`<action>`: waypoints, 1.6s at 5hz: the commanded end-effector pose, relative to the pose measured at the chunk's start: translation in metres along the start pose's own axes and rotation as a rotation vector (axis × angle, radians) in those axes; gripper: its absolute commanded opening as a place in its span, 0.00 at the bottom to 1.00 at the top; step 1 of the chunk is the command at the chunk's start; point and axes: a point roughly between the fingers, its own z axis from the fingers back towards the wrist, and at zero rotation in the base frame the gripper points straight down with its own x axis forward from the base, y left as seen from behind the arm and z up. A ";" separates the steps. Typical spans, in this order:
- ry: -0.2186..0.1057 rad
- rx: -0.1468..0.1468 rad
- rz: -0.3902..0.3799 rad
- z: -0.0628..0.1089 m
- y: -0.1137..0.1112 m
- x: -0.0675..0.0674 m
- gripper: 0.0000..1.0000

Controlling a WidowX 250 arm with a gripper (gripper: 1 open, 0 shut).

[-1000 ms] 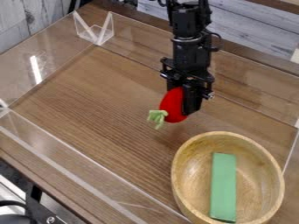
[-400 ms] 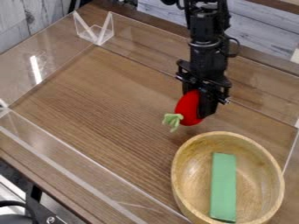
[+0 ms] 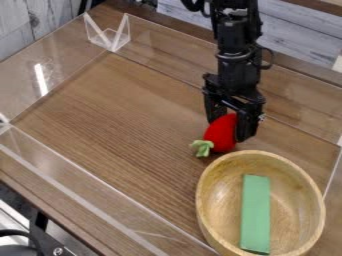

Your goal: Move the red object to the right side of the table

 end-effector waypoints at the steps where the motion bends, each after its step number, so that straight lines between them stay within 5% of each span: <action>1: -0.079 0.022 0.022 0.026 0.005 0.011 1.00; 3: -0.158 0.042 0.134 0.063 0.022 0.006 1.00; 5: -0.288 0.069 0.297 0.131 0.038 0.004 1.00; 6: -0.317 0.070 0.346 0.144 0.038 -0.002 1.00; 8: -0.307 0.069 0.441 0.135 0.039 -0.011 1.00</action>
